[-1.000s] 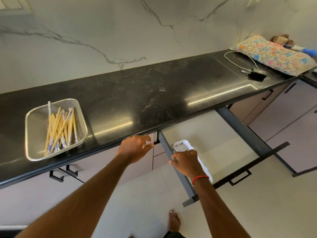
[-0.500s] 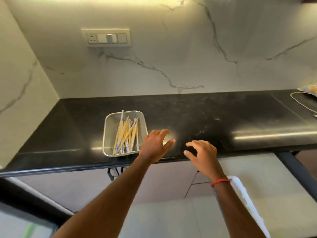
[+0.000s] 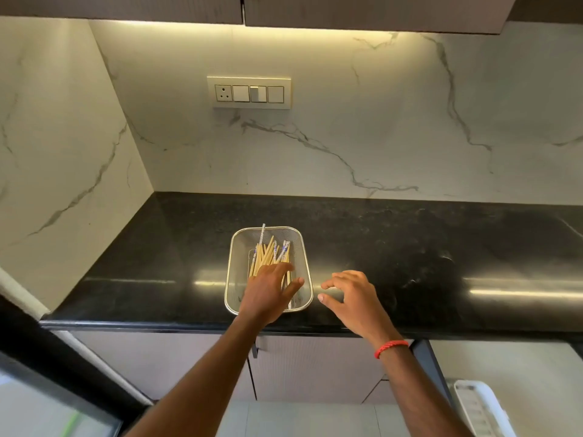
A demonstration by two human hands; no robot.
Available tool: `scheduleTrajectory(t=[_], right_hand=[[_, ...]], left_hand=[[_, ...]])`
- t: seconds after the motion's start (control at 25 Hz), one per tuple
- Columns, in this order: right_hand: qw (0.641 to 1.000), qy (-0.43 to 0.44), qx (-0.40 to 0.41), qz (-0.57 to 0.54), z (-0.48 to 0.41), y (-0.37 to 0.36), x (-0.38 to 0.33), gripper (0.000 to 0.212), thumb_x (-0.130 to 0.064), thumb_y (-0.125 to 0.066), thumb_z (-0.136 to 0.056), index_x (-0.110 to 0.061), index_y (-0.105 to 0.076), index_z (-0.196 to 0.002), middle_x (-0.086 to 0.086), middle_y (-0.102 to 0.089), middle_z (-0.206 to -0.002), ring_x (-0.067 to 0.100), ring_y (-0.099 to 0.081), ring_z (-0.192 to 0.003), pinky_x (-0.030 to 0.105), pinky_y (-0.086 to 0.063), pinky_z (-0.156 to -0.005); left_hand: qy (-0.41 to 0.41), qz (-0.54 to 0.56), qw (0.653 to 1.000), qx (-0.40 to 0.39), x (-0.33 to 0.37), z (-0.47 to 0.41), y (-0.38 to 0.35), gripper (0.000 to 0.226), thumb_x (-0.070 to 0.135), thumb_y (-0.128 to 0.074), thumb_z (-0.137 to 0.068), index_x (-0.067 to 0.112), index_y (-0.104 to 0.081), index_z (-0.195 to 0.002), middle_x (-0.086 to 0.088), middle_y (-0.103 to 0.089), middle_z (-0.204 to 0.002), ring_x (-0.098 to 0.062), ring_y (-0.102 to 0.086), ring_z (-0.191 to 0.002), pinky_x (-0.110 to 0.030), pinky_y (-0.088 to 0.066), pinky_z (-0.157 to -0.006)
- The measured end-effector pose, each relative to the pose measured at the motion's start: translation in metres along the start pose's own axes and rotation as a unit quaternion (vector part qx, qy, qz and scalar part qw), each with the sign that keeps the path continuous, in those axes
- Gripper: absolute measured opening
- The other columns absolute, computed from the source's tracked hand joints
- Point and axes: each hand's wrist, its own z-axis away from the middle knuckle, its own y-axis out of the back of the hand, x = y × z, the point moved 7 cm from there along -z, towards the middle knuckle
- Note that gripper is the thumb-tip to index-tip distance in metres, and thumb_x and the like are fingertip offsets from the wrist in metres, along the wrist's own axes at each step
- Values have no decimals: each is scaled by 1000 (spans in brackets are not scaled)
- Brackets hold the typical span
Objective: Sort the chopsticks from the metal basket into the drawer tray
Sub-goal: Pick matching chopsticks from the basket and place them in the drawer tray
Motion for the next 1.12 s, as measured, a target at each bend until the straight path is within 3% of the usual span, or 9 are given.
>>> scheduleTrajectory(t=[0.36,0.64,0.84,1.12], right_hand=[[997,17,-61,-53,-78,-48,-13,27,-42,-66,-88,-26,-70,-108,-7,-68,-115,9,-53,-116,20,-43,-84],[990,33,-112,-80,-114,-84,-8,31,-43,-62,-91,-25,-67,-115,-3,-66,-119,11,-55,-115,28,-46,-93],[989,50,-123,-67,-121,-101,-3,32,-44,-61,-91,-25,-66,-116,-3,-68,-117,11,-57,-111,25,-45,-92],[988,68,-133,-27,-118,-107,-11,34,-47,-56,-93,-25,-65,-117,-5,-68,-116,9,-56,-108,22,-41,-90]], left_hand=[[80,-4,997,-3,-59,-53,8,50,60,-50,-93,27,-54,-131,2,-61,-137,-16,-54,-126,-38,-48,-101],[132,-3,991,-7,-82,-95,2,43,45,-58,-95,21,-56,-130,-1,-59,-138,-16,-54,-126,-34,-45,-104],[167,-13,985,-35,-98,-110,-16,43,43,-58,-95,22,-56,-133,-2,-56,-143,-19,-52,-130,-36,-42,-106],[133,-56,989,-32,-96,-128,-22,38,41,-53,-98,18,-62,-127,-5,-62,-135,-20,-56,-123,-35,-44,-99]])
